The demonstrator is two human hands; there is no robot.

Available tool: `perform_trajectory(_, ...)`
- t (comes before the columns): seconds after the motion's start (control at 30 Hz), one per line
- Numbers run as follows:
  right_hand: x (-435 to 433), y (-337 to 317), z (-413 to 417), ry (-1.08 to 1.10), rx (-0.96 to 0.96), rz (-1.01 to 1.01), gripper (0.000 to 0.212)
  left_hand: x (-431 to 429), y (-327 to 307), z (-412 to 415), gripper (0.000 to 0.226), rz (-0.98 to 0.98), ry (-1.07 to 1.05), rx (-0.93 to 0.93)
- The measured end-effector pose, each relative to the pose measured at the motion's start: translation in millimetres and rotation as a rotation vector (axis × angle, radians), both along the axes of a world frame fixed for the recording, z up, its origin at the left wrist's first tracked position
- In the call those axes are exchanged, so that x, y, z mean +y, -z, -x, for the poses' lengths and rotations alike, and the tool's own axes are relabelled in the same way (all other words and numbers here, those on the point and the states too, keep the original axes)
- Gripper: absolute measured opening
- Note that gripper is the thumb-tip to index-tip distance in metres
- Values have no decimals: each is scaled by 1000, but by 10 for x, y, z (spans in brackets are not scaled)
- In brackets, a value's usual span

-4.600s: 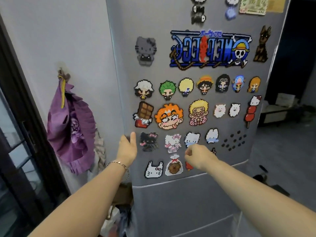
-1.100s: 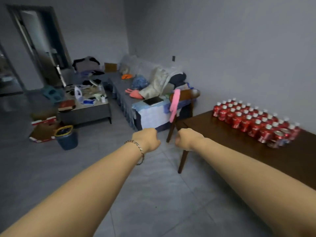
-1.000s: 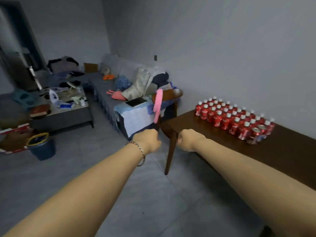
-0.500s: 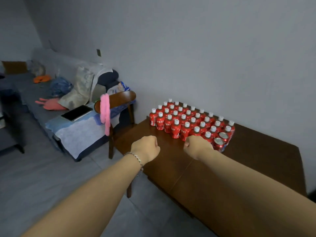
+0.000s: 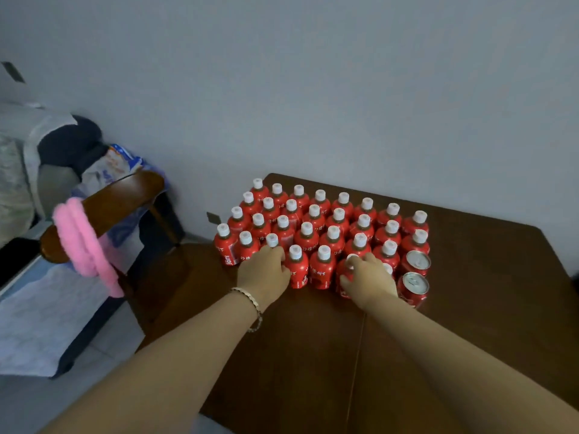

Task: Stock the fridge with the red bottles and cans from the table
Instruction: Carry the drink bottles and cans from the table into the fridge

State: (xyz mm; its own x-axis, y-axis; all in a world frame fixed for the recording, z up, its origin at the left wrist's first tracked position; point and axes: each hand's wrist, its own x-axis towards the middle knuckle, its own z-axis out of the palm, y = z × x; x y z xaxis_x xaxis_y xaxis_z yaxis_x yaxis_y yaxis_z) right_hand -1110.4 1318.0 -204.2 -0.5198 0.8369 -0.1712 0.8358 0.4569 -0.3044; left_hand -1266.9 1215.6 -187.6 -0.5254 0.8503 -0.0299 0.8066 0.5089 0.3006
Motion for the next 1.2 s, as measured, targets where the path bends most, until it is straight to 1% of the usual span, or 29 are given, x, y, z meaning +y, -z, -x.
perform_trajectory(0.07, 225, 193, 136, 12, -57, -27, 43, 220, 204, 203, 21, 21, 36, 36)
perform_trajectory(0.13, 465, 376, 273, -2, -128, -37, 51, 450, 414, 379, 33, 57, 91, 95)
perform_trajectory(0.2, 658, 537, 395, -52, -185, -36, 57, 637, 574, 484, 43, 85, 119, 124)
perform_trajectory(0.3, 845, 803, 583, -127, -250, -28, 65, 913, 801, 577, 48, 125, 171, 207)
perform_trajectory(0.37, 875, 935, 664, -184, -326, -82, 71, 1006, 892, 636, 55, 224, 201, 283)
perform_trajectory(0.43, 964, 1038, 730, -218, -305, -189, 74, 1090, 993, 776, 62, 354, 197, 285)
perform_trajectory(0.5, 1035, 1122, 732, -271, -214, -308, 68, 1109, 1105, 913, 64, 387, 233, 294)
perform_trajectory(0.57, 1107, 1215, 702, -315, -99, -388, 60, 1132, 1195, 1008, 63, 283, 338, 346)
perform_trajectory(0.63, 1142, 1232, 715, -356, -38, -424, 52, 1152, 1289, 1092, 59, 163, 435, 391)
perform_trajectory(0.7, 1154, 1223, 764, -374, -47, -424, 39, 1193, 1301, 1147, 56, 91, 516, 361)
perform_trajectory(0.77, 1130, 1220, 806, -352, -75, -394, 34, 1214, 1286, 1177, 59, 53, 583, 348)
perform_trajectory(0.93, 1066, 1208, 835, -294, -86, -291, 48, 1252, 1345, 1200, 63, -3, 712, 357)
perform_trajectory(1.03, 1088, 1149, 817, -297, -125, -228, 44, 1264, 1401, 1192, 58, -73, 818, 393)
perform_trajectory(1.13, 1094, 1175, 819, -312, -129, -235, 47, 1283, 1452, 1209, 54, -122, 867, 426)
perform_trajectory(1.2, 1070, 1243, 818, -281, -126, -240, 48, 1287, 1470, 1213, 53, -141, 888, 423)
